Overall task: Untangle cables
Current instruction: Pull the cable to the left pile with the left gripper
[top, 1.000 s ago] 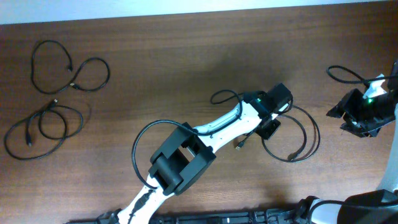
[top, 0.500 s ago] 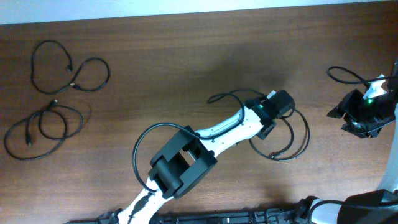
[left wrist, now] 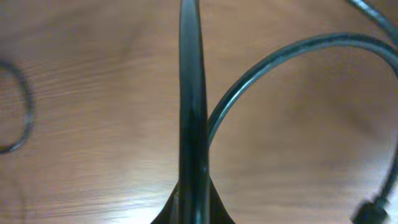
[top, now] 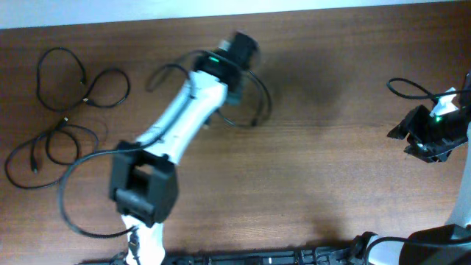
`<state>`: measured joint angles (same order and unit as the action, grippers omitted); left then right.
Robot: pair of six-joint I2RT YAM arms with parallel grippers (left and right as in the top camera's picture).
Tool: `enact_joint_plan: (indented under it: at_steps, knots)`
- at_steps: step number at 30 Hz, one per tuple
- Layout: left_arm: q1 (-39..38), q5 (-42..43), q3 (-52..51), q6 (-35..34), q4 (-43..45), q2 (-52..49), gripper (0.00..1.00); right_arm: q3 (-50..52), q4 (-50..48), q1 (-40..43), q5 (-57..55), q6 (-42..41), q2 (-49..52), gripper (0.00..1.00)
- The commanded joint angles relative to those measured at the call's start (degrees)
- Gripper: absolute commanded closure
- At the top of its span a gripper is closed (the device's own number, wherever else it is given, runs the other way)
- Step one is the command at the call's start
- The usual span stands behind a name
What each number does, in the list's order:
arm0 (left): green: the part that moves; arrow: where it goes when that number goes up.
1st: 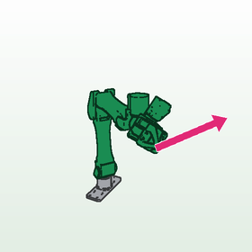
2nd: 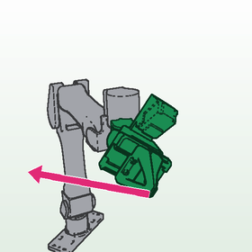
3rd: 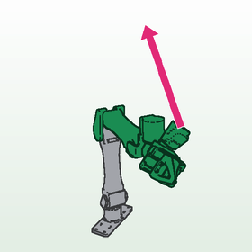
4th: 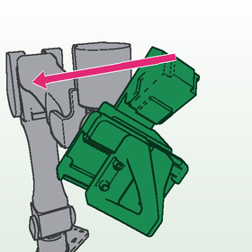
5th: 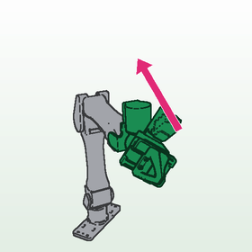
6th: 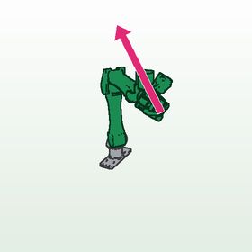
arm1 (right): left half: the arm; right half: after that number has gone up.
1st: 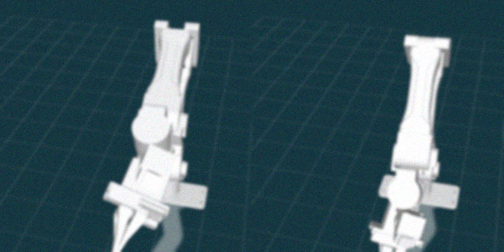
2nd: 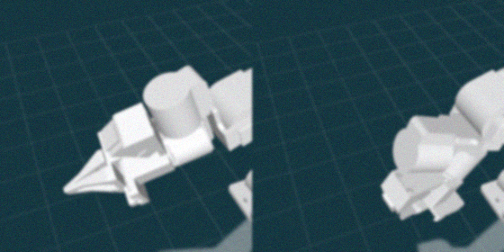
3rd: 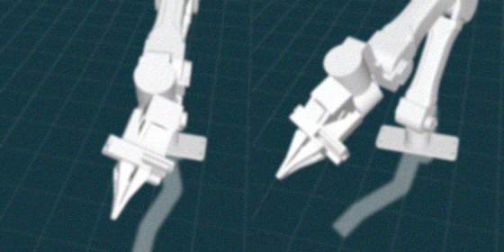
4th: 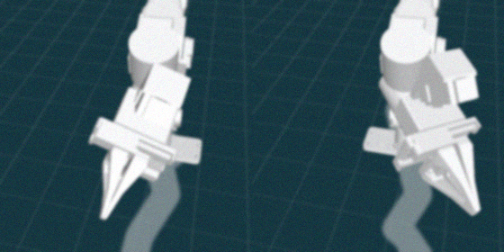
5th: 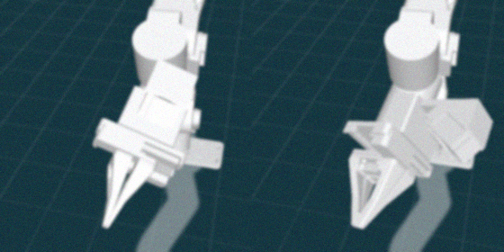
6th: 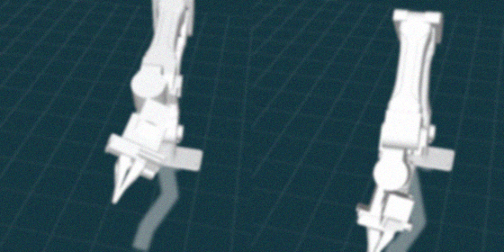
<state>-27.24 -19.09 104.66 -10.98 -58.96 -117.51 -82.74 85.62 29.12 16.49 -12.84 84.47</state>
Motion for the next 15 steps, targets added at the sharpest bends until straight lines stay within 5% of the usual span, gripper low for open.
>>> enact_joint_plan:
  at_steps: [1,6,8,14,15]
  knots:
    - [9.94,-0.63,0.39,-0.11,-0.26,0.70,1.00,-1.16,-0.35,0.20,-0.68,0.59,-0.85,0.50]
    - [23.26,10.95,0.37,-0.09,2.40,-0.33,1.00,-1.16,-0.76,0.20,-0.66,0.37,-0.85,0.50]
    - [24.39,14.86,0.33,0.61,2.32,-1.60,1.00,-1.16,-0.79,0.20,-0.63,0.37,-0.85,0.41]
    - [24.79,4.59,0.26,1.18,0.72,-8.72,1.00,-1.16,-0.39,0.20,-0.66,0.39,-0.85,0.34]
    - [24.92,4.72,0.26,1.18,0.39,-8.74,0.92,-1.16,-0.50,0.20,-0.63,0.37,-0.85,0.31]
